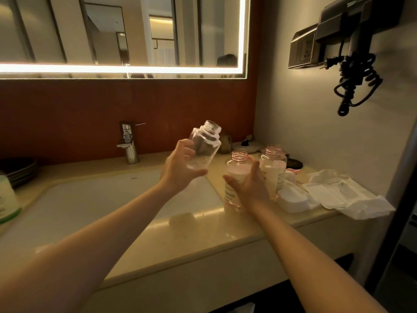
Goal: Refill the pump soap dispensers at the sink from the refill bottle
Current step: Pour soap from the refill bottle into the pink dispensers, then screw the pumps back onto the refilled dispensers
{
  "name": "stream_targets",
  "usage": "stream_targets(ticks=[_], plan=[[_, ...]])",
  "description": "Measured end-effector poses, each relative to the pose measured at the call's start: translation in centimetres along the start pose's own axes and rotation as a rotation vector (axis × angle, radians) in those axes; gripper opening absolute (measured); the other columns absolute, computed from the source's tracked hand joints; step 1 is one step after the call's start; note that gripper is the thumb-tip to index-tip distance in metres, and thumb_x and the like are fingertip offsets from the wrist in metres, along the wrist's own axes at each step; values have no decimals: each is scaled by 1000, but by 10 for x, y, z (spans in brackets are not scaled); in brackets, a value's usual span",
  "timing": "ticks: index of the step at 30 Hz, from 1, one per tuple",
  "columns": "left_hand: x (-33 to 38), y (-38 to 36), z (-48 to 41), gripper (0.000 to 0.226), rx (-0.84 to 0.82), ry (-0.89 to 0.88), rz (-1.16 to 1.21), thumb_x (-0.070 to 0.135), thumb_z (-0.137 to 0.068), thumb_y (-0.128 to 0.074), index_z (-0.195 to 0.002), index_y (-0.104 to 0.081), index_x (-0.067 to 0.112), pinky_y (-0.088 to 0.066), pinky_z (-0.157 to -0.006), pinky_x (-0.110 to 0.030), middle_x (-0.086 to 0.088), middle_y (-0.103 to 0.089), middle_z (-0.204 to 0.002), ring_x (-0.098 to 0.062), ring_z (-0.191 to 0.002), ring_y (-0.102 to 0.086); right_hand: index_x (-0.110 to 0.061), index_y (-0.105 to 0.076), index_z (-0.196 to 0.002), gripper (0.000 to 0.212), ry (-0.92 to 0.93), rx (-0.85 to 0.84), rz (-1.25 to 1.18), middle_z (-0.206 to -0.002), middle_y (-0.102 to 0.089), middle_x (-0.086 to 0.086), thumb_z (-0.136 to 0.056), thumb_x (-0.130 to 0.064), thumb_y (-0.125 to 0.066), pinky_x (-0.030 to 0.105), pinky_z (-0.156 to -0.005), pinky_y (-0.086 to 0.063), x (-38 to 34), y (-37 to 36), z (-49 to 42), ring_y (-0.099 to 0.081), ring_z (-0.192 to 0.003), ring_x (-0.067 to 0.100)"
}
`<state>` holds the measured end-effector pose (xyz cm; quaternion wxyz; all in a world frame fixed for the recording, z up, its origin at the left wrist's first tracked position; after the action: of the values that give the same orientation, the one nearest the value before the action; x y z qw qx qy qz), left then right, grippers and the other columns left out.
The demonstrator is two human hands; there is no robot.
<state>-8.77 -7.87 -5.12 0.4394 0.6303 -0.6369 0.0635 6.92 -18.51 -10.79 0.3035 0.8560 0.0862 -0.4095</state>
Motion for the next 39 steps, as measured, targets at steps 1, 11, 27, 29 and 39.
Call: stream_targets(ticks=[1, 11, 27, 29, 39], plan=[[1, -4, 4, 76, -5, 51, 72, 24, -62, -84, -125, -42, 17, -44, -77, -27, 2, -54, -107, -17, -97, -55, -25, -18, -136, 83, 0, -14, 17, -143, -38, 8, -74, -55, -63, 41, -86, -46, 0, 2, -2, -43, -126, 29], [24, -40, 40, 69, 6, 189, 453, 25, -64, -82, -120, -41, 25, -48, -80, -25, 5, -56, -108, -14, -102, -56, -15, -31, -133, 62, 186, 112, 223, -128, -45, 10, -86, -55, -39, 27, -66, -45, 11, 38, 27, -54, -107, 24], [30, -71, 54, 72, 10, 115, 418, 28, -68, -79, -125, -37, 21, -44, -79, -21, 3, -52, -113, -13, -101, -53, -22, -23, -139, 78, -213, 61, 620, -134, -42, 14, -78, -52, -61, 44, -93, -39, 58, 84, 34, -41, -118, 32], [30, -72, 54, 72, 13, 118, 406, 29, -68, -79, -126, -37, 21, -44, -76, -19, 4, -52, -113, -14, -101, -53, -22, -23, -139, 75, -217, 58, 646, -133, -45, 13, -80, -52, -58, 44, -94, -37, 59, 85, 34, -41, -119, 32], [32, -70, 55, 74, -1, 115, 386, 28, -69, -79, -128, -36, 18, -46, -83, -30, -1, -52, -116, -17, -104, -53, -17, -38, -128, 62, -120, 256, 395, -126, -48, 9, -78, -44, -63, 41, -91, -35, 7, 111, 10, -42, -115, 28]])
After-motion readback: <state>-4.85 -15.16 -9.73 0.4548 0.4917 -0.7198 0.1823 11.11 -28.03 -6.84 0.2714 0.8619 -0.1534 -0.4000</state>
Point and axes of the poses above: each hand's wrist, its own z-axis away from the middle knuckle, its own y-axis out of the back of the hand, x = y × z, the point moved 2 cm from there along -z, towards the middle knuckle
